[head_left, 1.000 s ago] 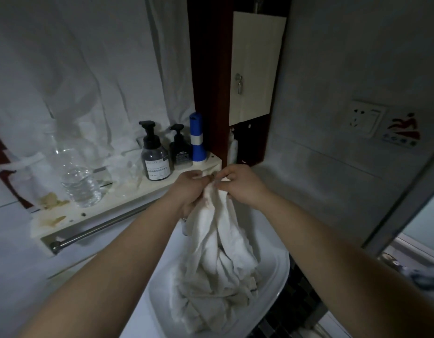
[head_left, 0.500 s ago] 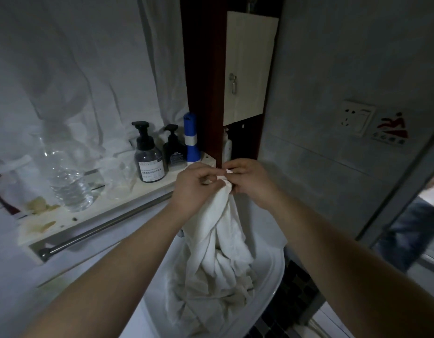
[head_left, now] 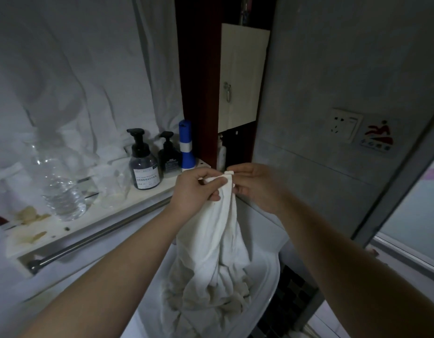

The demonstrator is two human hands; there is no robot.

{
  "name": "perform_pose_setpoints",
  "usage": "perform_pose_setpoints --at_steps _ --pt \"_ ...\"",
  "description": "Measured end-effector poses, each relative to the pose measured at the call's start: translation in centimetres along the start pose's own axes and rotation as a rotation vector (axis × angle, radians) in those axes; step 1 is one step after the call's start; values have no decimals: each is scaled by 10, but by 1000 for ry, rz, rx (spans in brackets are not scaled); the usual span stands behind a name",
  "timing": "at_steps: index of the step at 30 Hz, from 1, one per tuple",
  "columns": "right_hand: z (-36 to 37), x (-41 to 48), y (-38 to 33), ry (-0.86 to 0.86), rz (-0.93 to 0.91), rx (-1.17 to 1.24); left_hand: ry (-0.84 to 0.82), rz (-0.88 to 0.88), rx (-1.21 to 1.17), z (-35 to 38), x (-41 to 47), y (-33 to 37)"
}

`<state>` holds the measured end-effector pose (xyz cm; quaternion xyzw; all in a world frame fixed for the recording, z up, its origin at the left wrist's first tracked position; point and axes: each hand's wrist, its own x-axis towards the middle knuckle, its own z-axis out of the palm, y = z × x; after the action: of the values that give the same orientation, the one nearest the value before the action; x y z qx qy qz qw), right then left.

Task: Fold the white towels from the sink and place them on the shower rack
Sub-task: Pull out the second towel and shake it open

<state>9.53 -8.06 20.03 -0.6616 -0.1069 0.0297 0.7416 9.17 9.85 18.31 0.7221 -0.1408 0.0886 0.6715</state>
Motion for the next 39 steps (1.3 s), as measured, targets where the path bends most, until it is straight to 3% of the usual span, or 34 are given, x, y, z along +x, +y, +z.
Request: perform_pose_setpoints --at_steps 8,16,18,21,24,28,33,39 --pt "4 -5 -4 -6 -33 6 28 -21 33 1 2 8" --pt "14 -6 2 78 -34 -69 144 224 325 -5 -5 0" --pt "15 -3 -4 46 -48 -70 93 177 261 -7 -4 6" --pt "11 -1 -23 -94 -55 -3 -118 86 85 -14 2 22" --pt "5 1 -51 -181 -75 50 -263 125 16 -18 11 45" --pt "-6 1 -81 -188 -161 39 -401 76 -56 -15 22 65" --pt "-29 5 -97 -63 -200 45 -383 68 73 -11 25 67" --pt "-47 19 -101 324 -212 -124 -238 163 90 -21 4 43"
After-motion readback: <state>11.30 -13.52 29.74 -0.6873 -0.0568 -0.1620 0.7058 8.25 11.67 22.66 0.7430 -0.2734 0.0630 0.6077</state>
